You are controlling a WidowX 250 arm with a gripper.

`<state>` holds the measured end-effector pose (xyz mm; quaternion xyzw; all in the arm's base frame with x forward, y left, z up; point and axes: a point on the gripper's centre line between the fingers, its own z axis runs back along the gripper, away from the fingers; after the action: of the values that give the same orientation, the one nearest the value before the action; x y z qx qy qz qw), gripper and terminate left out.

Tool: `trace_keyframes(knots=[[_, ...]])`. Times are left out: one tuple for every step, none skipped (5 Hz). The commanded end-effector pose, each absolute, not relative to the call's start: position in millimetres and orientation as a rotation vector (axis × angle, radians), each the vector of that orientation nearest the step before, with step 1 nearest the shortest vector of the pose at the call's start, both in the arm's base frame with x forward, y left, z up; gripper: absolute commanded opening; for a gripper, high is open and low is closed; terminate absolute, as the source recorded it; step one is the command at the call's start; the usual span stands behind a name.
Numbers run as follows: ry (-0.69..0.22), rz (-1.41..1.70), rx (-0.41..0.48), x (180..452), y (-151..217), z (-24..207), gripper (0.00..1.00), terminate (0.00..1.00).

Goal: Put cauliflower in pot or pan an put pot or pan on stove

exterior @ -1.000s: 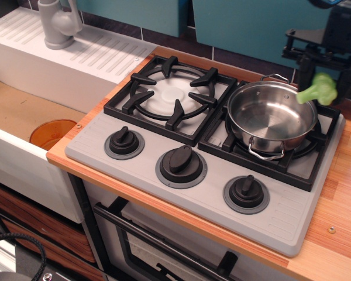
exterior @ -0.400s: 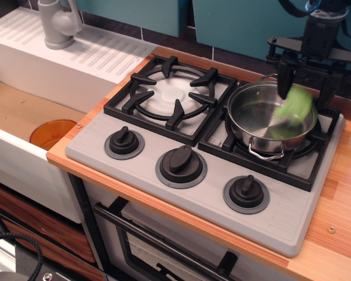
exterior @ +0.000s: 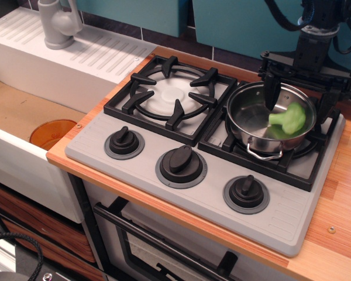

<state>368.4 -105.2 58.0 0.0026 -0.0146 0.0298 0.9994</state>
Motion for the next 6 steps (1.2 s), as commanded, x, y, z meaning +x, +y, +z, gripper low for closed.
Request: trace_keyframes(knots=[[-0.059,0.056,0.004,374.6,-101.7,129.0,1.0,0.0],[-0.044,0.019,0.022,380.7,-85.0,140.5,1.0,0.0],[-0.044,0.019,0.022,380.7,-85.0,140.5,1.0,0.0],[-0.044,0.019,0.022,380.7,-85.0,140.5,1.0,0.0],[-0.044,0.019,0.022,380.7,-85.0,140.5,1.0,0.0],[-0.06,0.02,0.039,370.5,-89.9,138.3,1.0,0.0]])
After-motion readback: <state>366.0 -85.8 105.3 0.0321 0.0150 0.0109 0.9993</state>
